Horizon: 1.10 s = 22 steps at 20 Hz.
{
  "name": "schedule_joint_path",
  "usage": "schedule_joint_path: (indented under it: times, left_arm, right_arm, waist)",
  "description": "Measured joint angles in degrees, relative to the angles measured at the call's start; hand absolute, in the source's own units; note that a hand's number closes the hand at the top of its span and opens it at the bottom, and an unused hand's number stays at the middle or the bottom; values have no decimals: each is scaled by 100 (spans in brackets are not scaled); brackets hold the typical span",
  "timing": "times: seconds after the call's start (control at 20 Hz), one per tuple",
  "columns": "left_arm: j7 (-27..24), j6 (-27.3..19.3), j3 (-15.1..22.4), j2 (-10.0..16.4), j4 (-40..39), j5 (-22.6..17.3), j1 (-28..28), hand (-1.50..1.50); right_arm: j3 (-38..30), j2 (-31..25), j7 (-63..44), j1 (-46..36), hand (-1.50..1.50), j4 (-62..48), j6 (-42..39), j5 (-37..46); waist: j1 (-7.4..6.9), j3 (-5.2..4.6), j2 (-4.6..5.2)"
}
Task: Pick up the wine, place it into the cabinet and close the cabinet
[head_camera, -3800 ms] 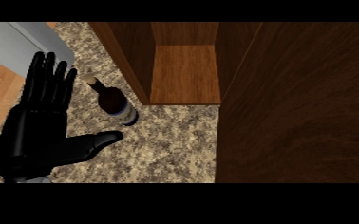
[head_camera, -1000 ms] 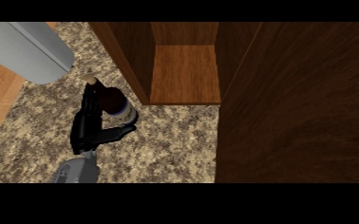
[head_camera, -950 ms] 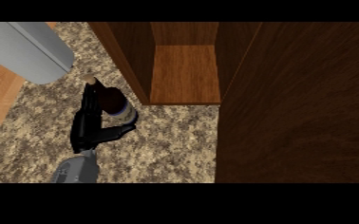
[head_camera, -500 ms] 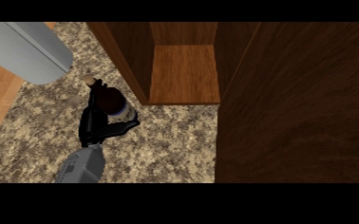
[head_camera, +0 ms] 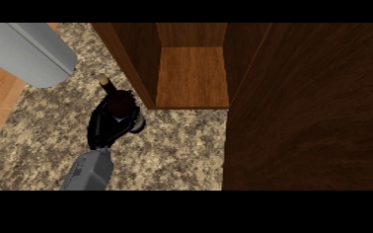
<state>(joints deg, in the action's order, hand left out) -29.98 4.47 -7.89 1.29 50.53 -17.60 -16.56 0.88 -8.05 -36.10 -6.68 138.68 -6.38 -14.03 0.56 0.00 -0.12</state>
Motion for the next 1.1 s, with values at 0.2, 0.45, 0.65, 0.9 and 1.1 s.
schedule_joint_path:
  times: [0.2,0.45,0.65,0.9,1.1]
  left_arm:
    - [-75,58,122,81,-33,161,-141,150]
    - [-597,41,257,344,-82,558,-107,150]
    - [-845,370,287,634,537,518,618,150]
    - [-1133,430,326,697,1208,539,1439,150]
    - [-1010,231,328,787,1908,626,1894,150]
  right_arm:
    - [-111,-32,64,5,-150,-27,-46,1]
    - [-194,-56,81,-18,-150,-38,-87,-9]
    - [-189,-1,201,173,-150,-45,-129,-3]
    - [-159,39,285,236,-150,-51,-167,3]
    - [-101,45,222,242,-150,-48,-163,10]
  waist:
    - [-3,8,-8]
    - [0,20,-27]
    - [-53,40,-66]
    - [-66,27,-47]
    - [-68,12,-23]
